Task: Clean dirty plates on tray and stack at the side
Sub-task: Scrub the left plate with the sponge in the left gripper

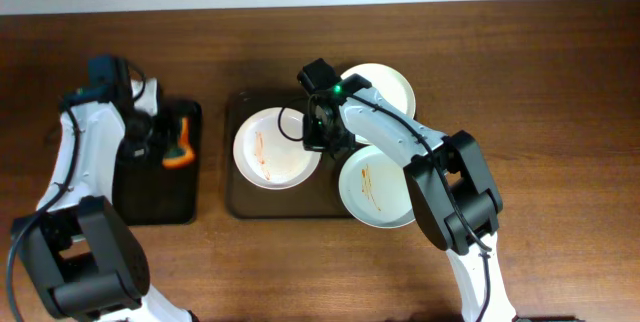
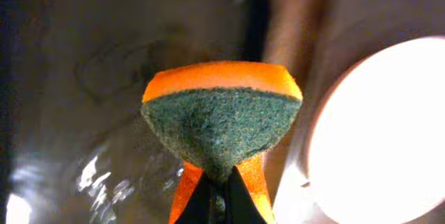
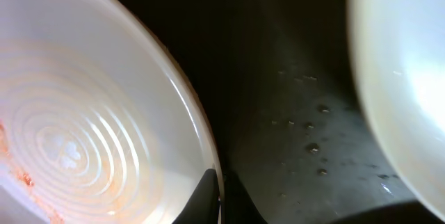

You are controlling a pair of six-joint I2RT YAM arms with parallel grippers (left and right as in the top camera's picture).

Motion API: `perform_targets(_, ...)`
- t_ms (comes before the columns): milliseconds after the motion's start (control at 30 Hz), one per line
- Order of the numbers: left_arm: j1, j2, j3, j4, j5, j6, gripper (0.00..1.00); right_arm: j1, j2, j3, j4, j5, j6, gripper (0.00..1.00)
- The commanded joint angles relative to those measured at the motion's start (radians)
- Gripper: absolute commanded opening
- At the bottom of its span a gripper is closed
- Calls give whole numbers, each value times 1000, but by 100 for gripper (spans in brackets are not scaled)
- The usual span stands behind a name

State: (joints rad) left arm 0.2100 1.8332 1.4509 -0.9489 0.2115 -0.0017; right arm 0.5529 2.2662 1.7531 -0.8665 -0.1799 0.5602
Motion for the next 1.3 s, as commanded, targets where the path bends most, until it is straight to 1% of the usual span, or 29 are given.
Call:
perform_targets(0,-107,14,35,48,134,33,0,-19,31,1,1,-81,-39,4)
perform_targets(67,-168,45,35,71,137,33,0,-40,31,1,3,-134,-90,4)
perform_targets(167,-234,110,35,106,136,33,0,-51,31,-7,4,-138,-97,4)
perform_targets(233,-283,180,35,159,124,23,0,-51,31,-18,17,-138,-96,4)
perform_targets(333,-314,245,35,171,-5,-85,0,-51,31,-21,20,-138,-96,4)
perform_targets(367,-317,265,35,163,-29,-121,0,-51,31,-21,21,-138,-96,4)
perform_targets(433,-317,293,35,136,-24,-140,0,-51,31,-21,23,-137,-96,4)
perform_targets(500,-317,295,35,79,16,-139,0,-51,31,-21,27,-137,-96,4)
perform_targets(533,-319,294,35,42,63,-129,0,-51,31,-21,29,-137,-96,4)
perform_targets(633,-322,294,35,-72,299,2,0,-51,31,-21,30,-134,-96,4)
perform_targets(667,-322,294,35,-96,323,22,0,-51,31,-21,30,-134,-96,4)
perform_targets(733,-322,294,35,-125,323,22,0,-51,31,-21,30,-134,-96,4)
perform_targets(833,-322,295,35,-53,311,11,0,-50,31,-21,30,-134,-96,4)
perform_targets(867,-322,295,35,-19,272,-20,0,-50,31,-21,29,-134,-96,4)
perform_targets(933,-322,295,35,42,127,-107,0,-50,31,-21,29,-134,-96,4)
perform_targets(1000,-326,295,34,95,-111,-221,0,-50,31,-21,29,-130,-96,4)
perform_targets(1100,-343,295,34,135,-334,-310,0,-50,31,-21,29,-130,-96,4)
perform_targets(1167,-364,295,35,142,-393,-328,0,-50,31,-21,30,-130,-96,4)
perform_targets(1267,-402,294,36,116,-391,-328,0,-50,31,-21,30,-130,-96,4)
